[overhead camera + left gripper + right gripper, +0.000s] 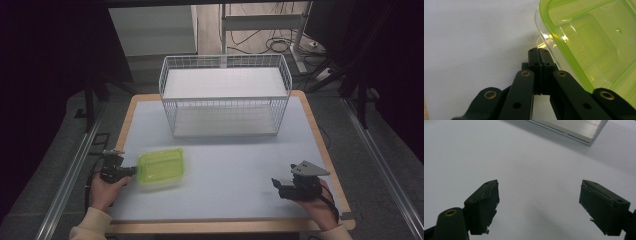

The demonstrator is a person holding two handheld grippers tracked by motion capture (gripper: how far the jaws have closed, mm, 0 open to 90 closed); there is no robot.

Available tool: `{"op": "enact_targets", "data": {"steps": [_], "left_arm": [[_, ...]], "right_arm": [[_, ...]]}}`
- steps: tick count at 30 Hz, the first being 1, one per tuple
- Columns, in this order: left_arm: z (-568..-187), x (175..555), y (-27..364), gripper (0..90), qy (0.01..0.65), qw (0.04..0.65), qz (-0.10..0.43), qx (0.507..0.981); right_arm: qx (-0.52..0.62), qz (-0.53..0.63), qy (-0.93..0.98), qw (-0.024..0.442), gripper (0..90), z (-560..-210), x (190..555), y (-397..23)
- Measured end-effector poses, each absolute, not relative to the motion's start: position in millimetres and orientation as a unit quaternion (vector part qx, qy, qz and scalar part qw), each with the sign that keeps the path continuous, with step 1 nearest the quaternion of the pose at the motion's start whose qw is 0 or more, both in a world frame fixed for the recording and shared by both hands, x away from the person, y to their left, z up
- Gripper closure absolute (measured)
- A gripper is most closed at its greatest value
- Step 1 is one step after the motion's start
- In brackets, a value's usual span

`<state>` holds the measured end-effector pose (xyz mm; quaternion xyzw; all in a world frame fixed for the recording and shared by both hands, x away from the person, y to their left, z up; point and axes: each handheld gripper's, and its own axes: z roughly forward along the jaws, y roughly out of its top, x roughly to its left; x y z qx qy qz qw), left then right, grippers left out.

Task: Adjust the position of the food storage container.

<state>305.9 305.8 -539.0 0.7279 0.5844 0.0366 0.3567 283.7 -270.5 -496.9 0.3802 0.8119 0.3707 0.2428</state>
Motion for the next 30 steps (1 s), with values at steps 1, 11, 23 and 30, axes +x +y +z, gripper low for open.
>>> {"op": "enact_targets", "data": {"steps": [1, 11, 23, 30], "left_arm": [[-539, 306, 305, 90.0, 0.583, 0.355, 0.036, 0.73], [-537, 313, 289, 90.0, 0.57, 0.349, 0.036, 0.743], [-531, 320, 251, 90.0, 0.544, 0.348, 0.039, 0.763], [-530, 321, 231, 90.0, 0.531, 0.353, 0.025, 0.77]], "right_arm": [[0.38, 0.371, 0.812, 0.242, 16.5, -497, 284, -270], [0.384, 0.373, 0.808, 0.247, 16.6, -496, 284, -271], [0.383, 0.373, 0.808, 0.247, 16.6, -496, 283, -271], [0.383, 0.372, 0.809, 0.246, 16.6, -496, 283, -271]]}}
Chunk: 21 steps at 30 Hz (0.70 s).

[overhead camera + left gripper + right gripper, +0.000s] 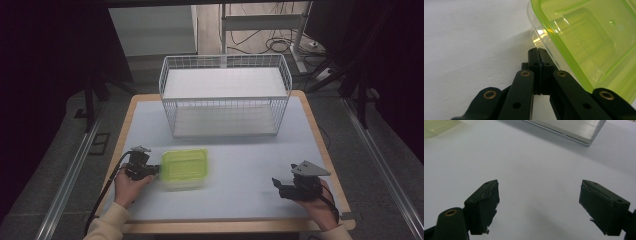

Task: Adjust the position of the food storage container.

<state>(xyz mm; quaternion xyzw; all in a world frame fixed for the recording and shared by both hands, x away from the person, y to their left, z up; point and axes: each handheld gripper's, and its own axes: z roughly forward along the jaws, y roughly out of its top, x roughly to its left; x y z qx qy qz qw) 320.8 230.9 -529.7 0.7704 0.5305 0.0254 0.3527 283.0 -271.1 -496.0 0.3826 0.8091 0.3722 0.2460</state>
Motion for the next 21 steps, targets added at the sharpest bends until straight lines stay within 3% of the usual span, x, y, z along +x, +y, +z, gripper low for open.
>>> {"op": "enact_targets", "data": {"steps": [21], "left_arm": [[-527, 333, 178, 90.0, 0.504, 0.354, 0.014, 0.788]], "right_arm": [[0.38, 0.373, 0.81, 0.246, 16.6, -496, 283, -271]]}}
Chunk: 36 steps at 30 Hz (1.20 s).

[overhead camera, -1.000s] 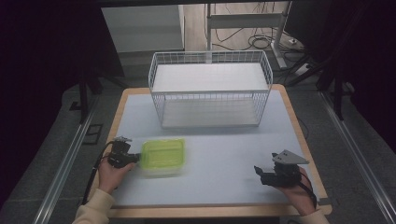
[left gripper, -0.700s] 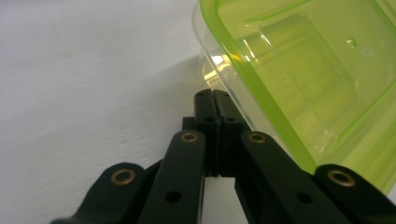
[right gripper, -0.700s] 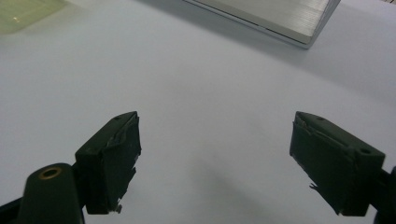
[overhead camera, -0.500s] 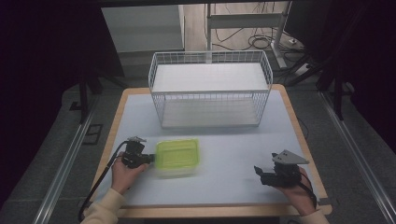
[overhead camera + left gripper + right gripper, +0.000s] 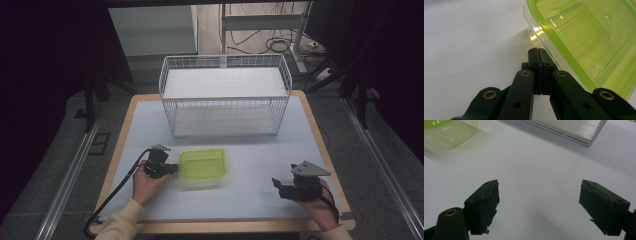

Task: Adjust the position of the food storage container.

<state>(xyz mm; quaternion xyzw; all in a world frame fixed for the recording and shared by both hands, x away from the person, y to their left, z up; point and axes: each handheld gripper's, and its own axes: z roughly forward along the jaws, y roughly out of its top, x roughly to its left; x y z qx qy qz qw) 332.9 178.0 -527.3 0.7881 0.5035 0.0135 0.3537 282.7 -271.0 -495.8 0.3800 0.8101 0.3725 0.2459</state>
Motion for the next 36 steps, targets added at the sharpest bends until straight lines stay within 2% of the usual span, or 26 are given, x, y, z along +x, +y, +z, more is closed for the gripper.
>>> {"op": "enact_targets", "data": {"steps": [21, 28, 36], "left_arm": [[-526, 344, 131, 90.0, 0.482, 0.363, 0.001, 0.798], [-525, 343, 135, 90.0, 0.478, 0.364, 0.005, 0.799], [-511, 328, 160, 89.9, 0.476, 0.388, 0.019, 0.789]], "right_arm": [[0.379, 0.373, 0.811, 0.243, 16.6, -497, 283, -271], [0.378, 0.373, 0.812, 0.243, 16.6, -497, 282, -271], [0.375, 0.372, 0.812, 0.247, 16.5, -499, 282, -270]]}}
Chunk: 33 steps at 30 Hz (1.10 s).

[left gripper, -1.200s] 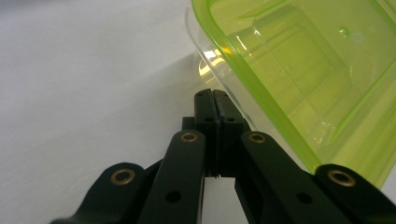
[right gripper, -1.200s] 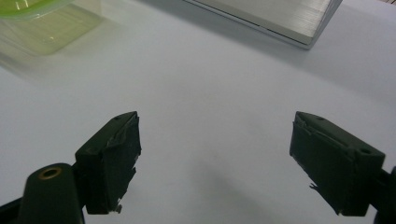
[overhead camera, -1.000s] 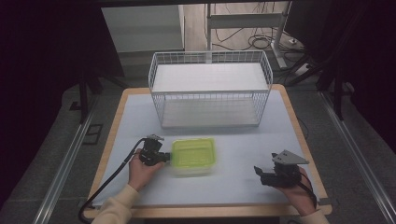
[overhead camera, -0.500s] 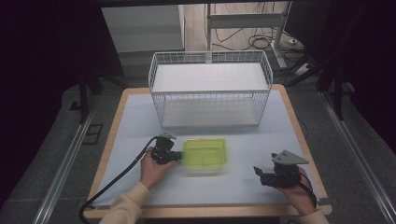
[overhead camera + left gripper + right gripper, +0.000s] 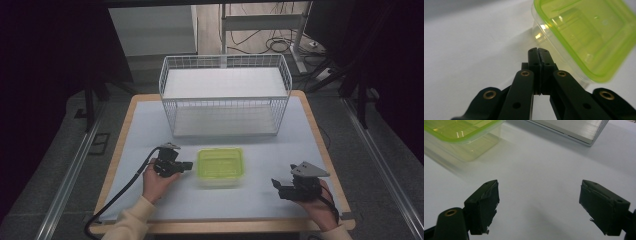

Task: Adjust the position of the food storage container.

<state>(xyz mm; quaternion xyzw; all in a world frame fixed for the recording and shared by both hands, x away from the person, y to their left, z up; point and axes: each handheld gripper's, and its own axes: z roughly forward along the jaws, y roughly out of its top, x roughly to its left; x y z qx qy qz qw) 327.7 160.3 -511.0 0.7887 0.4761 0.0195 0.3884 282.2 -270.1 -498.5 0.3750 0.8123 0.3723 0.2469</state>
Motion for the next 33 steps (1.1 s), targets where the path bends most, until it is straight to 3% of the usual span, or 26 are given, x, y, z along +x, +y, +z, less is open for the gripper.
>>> {"op": "enact_targets", "data": {"steps": [4, 15, 22, 27, 33], "left_arm": [[-499, 312, 169, 87.9, 0.466, 0.389, 0.058, 0.792], [-488, 289, 190, 80.0, 0.469, 0.422, 0.064, 0.774], [-485, 284, 200, 52.1, 0.484, 0.455, 0.04, 0.746], [-482, 284, 198, 41.3, 0.483, 0.469, 0.02, 0.739], [-481, 288, 196, 35.1, 0.483, 0.473, 0.008, 0.737]], "right_arm": [[0.371, 0.374, 0.815, 0.242, 16.5, -500, 282, -268], [0.371, 0.383, 0.814, 0.231, 15.6, -501, 281, -266], [0.382, 0.409, 0.801, 0.212, 16.3, -500, 282, -264], [0.391, 0.425, 0.795, 0.185, 19.0, -496, 285, -263], [0.402, 0.434, 0.792, 0.15, 20.3, -491, 295, -257]]}}
